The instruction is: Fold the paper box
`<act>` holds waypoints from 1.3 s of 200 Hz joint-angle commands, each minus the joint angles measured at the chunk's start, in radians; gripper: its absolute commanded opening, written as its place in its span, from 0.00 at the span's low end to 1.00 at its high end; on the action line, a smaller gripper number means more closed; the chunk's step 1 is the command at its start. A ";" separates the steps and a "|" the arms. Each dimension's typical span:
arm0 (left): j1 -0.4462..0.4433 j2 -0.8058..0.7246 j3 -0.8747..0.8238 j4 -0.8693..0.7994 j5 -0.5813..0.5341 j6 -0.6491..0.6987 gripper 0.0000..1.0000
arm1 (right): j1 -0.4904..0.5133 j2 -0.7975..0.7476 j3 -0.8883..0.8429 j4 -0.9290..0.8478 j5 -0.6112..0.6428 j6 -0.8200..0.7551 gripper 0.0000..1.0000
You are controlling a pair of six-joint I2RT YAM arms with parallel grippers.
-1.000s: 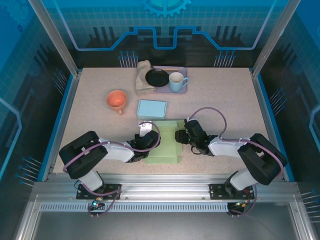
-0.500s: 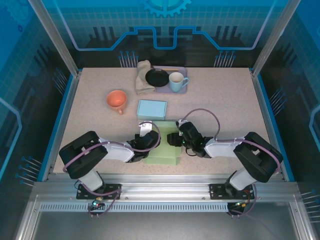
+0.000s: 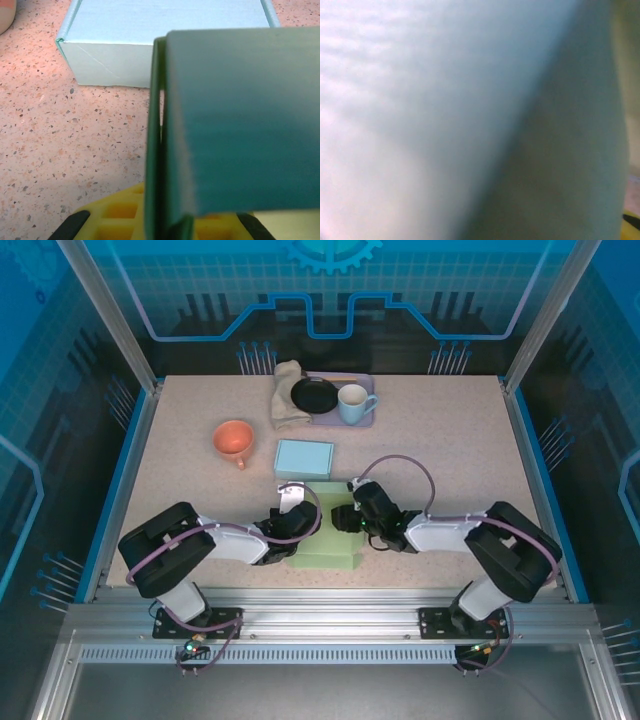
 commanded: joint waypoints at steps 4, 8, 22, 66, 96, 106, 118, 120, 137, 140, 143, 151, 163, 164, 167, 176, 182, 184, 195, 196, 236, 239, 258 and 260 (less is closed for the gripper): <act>-0.010 0.002 0.012 -0.007 -0.019 0.013 0.14 | 0.021 -0.134 0.020 -0.182 0.087 -0.047 0.52; -0.010 0.001 0.010 -0.004 -0.019 0.015 0.14 | 0.022 -0.156 0.019 -0.211 0.102 -0.050 0.52; -0.010 -0.005 0.005 0.001 -0.019 0.026 0.14 | 0.028 -0.234 0.014 -0.310 0.156 -0.068 0.53; -0.008 -0.005 0.010 0.015 -0.025 0.090 0.14 | 0.035 -0.502 0.011 -0.597 0.392 -0.075 0.55; -0.007 0.003 0.006 0.063 -0.016 0.150 0.14 | -0.032 -0.554 -0.005 -0.672 0.618 0.003 0.56; -0.007 0.008 0.008 0.074 -0.016 0.163 0.14 | -0.087 -0.533 -0.003 -0.673 0.598 0.006 0.56; -0.006 0.018 0.012 0.079 -0.013 0.169 0.14 | -0.138 -0.501 -0.014 -0.632 0.535 -0.008 0.56; -0.006 0.021 0.013 0.081 -0.012 0.170 0.14 | -0.146 -0.496 -0.016 -0.621 0.524 -0.011 0.56; -0.005 0.036 0.019 0.090 -0.004 0.175 0.14 | -0.166 -0.444 -0.042 -0.508 0.442 -0.053 0.56; -0.006 0.040 0.021 0.090 -0.003 0.175 0.14 | -0.167 -0.436 -0.045 -0.495 0.428 -0.060 0.56; -0.006 0.042 0.022 0.089 -0.001 0.176 0.14 | -0.167 -0.426 -0.047 -0.476 0.413 -0.067 0.56; -0.005 0.046 0.028 0.086 0.001 0.179 0.14 | -0.167 -0.400 -0.051 -0.445 0.376 -0.080 0.56; -0.005 0.047 0.032 0.085 0.005 0.178 0.14 | -0.167 -0.369 -0.051 -0.411 0.337 -0.092 0.56; -0.006 0.048 0.032 0.085 0.006 0.178 0.14 | -0.167 -0.365 -0.051 -0.408 0.335 -0.094 0.56; -0.005 0.047 0.032 0.086 0.008 0.178 0.14 | -0.167 -0.358 -0.051 -0.400 0.326 -0.098 0.56; -0.005 0.044 0.030 0.086 0.011 0.177 0.14 | -0.166 -0.339 -0.051 -0.380 0.305 -0.112 0.56; -0.006 0.041 0.030 0.087 0.012 0.175 0.14 | -0.166 -0.330 -0.051 -0.367 0.291 -0.121 0.56; -0.006 0.040 0.028 0.088 0.012 0.174 0.14 | -0.165 -0.328 -0.051 -0.365 0.286 -0.124 0.56; -0.005 0.036 0.023 0.095 0.018 0.174 0.14 | -0.163 -0.316 -0.054 -0.336 0.265 -0.142 0.56; -0.006 0.036 0.023 0.096 0.018 0.173 0.14 | -0.162 -0.316 -0.055 -0.333 0.264 -0.143 0.56; -0.005 0.048 0.028 0.094 0.024 0.177 0.14 | -0.146 -0.316 -0.081 -0.245 0.175 -0.188 0.55; -0.005 0.049 0.029 0.095 0.025 0.177 0.14 | -0.145 -0.317 -0.080 -0.241 0.170 -0.190 0.55; -0.005 0.053 0.030 0.096 0.028 0.176 0.14 | -0.133 -0.312 -0.076 -0.231 0.157 -0.209 0.55; -0.005 0.054 0.031 0.097 0.029 0.174 0.14 | -0.132 -0.311 -0.075 -0.230 0.157 -0.210 0.55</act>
